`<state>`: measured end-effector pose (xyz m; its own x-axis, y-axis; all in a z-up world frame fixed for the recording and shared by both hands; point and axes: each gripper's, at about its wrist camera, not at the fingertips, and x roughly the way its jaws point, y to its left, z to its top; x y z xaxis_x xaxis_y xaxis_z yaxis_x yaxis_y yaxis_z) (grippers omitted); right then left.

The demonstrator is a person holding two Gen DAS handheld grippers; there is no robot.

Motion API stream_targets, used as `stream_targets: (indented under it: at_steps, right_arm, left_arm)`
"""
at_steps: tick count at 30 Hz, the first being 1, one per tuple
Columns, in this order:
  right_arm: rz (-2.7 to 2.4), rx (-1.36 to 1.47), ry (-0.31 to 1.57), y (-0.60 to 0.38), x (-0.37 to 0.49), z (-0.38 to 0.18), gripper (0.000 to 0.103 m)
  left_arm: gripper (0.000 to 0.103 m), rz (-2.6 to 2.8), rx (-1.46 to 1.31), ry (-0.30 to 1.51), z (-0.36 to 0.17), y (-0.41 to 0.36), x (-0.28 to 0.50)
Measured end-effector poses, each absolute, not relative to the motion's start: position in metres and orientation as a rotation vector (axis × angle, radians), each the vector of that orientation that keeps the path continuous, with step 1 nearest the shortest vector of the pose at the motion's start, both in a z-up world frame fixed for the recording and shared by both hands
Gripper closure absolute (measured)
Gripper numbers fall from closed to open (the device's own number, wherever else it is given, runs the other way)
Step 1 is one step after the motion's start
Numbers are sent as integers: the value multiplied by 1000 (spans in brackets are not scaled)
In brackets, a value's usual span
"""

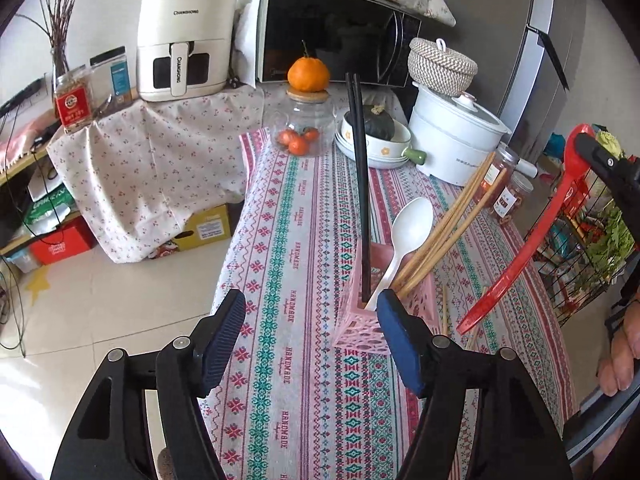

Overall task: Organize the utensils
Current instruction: 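Place the white spoon in the basket with the left tool while the right tool places the red spoon, then move the left tool to the plain wooden chopstick and grasp it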

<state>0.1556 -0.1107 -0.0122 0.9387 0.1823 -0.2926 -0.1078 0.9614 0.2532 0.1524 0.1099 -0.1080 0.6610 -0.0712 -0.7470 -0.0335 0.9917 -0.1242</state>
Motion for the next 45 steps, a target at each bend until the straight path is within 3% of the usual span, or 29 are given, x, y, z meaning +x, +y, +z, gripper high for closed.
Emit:
stream_targets:
  at_steps: [10,22,27,29,36,45]
  right_arm:
    - [101,78,242,-65,166,-30,100]
    - [162,109,372,-65,177,-50,95]
    - [205,134,376,-78,168,-40,64]
    - [203,126,378,-85,164,-35,63]
    - [193,124,436,-120,153,-29,38]
    - [174,115,593,-169,141,-45,20]
  left_arm:
    - [32,-50,-99,951,-126,112,155]
    - [32,-46,-98,966,-126,109,157]
    - [31,-57,-94,955,-122,105,156]
    - [30,-60,-86,949,-120,101,154]
    - [24,-92,-62,933,-115,84,146]
    - [20,-165,-7,985,-125,45,139]
